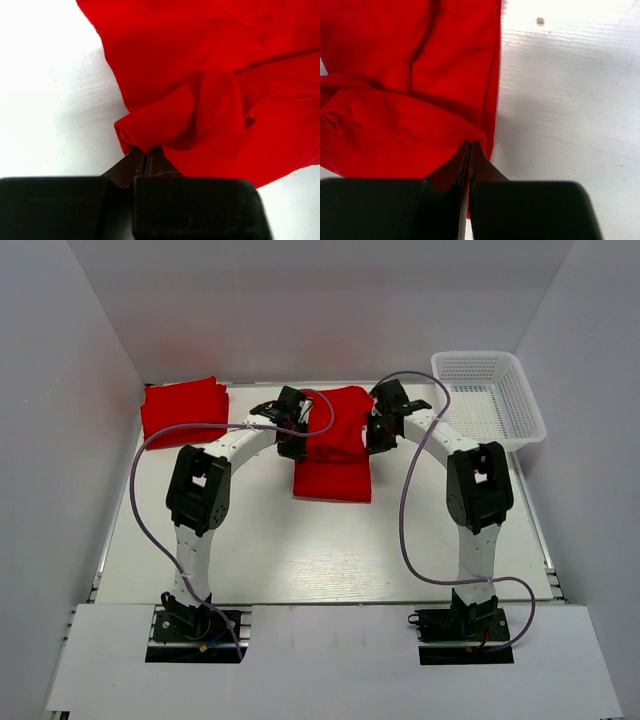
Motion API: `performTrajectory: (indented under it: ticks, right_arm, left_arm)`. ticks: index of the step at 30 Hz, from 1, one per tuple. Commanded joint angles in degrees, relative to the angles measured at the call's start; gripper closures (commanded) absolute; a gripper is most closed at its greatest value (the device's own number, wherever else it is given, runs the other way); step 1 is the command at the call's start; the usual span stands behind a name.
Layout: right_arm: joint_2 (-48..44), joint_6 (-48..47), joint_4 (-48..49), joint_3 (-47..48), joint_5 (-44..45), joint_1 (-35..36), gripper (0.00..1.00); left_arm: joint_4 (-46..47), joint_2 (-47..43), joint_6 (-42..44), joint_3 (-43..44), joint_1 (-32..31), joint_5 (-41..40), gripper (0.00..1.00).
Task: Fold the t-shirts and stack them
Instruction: Fold the folded rectangular tshirt in 1/3 of the way
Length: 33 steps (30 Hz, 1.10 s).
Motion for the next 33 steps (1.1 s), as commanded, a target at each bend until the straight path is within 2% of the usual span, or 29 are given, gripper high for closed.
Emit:
performTrajectory:
  ticks: [1, 4, 5, 7, 8, 9, 10, 11, 14, 17, 20, 21, 23, 24, 25, 28, 30, 33]
  right_arm:
    - [1.9, -1.9, 2.8, 4.1, -2.6, -0.8, 1.0]
    - [3.5, -2.0, 2.9, 5.7, -3.0, -1.5, 1.0]
    - [4.2, -2.6, 3.2, 5.9, -3.2, -1.6, 1.0]
    - [4.3, -3.0, 3.6, 6.8, -3.8, -1.6, 0.97]
    - [4.2, -3.0, 3.6, 7.2, -4.3, -1.7, 0.87]
    - [4.0, -3.9, 3.9, 7.3, -4.7, -1.6, 0.61]
    - [3.9, -3.8, 3.8, 7.8, -4.6, -1.7, 0.47]
    - [2.6, -4.1, 3.6, 8.0, -4.5, -1.8, 0.1]
    - [-1.0, -4.4, 3.5, 7.3, -3.9, -1.5, 0.1]
    - [-6.3, -4.8, 3.6, 2.9, -3.0, -0.6, 0.1]
    - [-13.8, -4.8, 3.9, -4.7, -4.1, -1.2, 0.1]
    - [-15.4, -4.1, 4.3, -10.7, -4.3, -1.0, 0.1]
    - [-20.3, -3.0, 6.2, -14.9, -5.1, -0.8, 0.1]
    - [-21.4, -1.7, 7.8, -21.1, -5.5, -0.7, 0.1]
    - [-23.2, -1.9, 8.7, -23.2, -6.0, -0.6, 0.1]
    - [-24.7, 0.0, 12.7, -29.7, -7.0, 0.1, 0.1]
    - [-24.3, 1.9, 14.3, -31.1, -7.3, 0.7, 0.1]
    - [-23.0, 4.4, 16.7, -32.8, -7.3, 1.1, 0.1]
  left_arm:
    - [3.3, -0.8, 1.8, 2.0, 1.1, 0.7, 1.0]
    - [2.5, 1.0, 1.8, 3.6, 1.6, 0.7, 0.98]
    - [2.0, 1.7, 1.8, 4.5, 1.6, 0.0, 0.81]
    - [2.0, 1.7, 1.8, 4.5, 2.2, 0.0, 0.57]
    - [2.0, 1.7, 1.8, 4.5, 2.2, 0.0, 0.21]
    - [2.0, 1.7, 1.8, 4.5, 2.2, 0.0, 0.0]
    - [1.3, 1.1, 1.8, 5.0, 2.2, 0.0, 0.0]
    - [0.8, 0.2, 1.8, 5.0, 2.7, -1.0, 0.0]
    - [-1.0, -2.9, 0.9, 5.0, 2.7, -3.2, 0.0]
    - [-1.0, -6.3, -0.4, 0.8, 3.2, -5.2, 0.0]
    - [0.4, -11.7, -1.1, -6.7, 3.2, -3.3, 0.0]
    - [2.3, -14.6, -1.1, -8.9, 3.2, -2.3, 0.0]
    - [4.2, -16.8, -1.1, -15.0, 3.2, 0.9, 0.0]
    - [6.0, -17.5, -1.1, -16.7, 2.7, 1.9, 0.0]
    - [6.9, -18.2, -1.1, -18.3, 2.0, 1.9, 0.0]
    - [11.4, -18.8, -1.1, -24.8, 2.0, 6.0, 0.0]
    - [12.2, -17.7, -1.1, -25.4, 2.0, 6.8, 0.0]
    - [13.6, -16.6, -1.7, -26.6, 2.0, 6.8, 0.07]
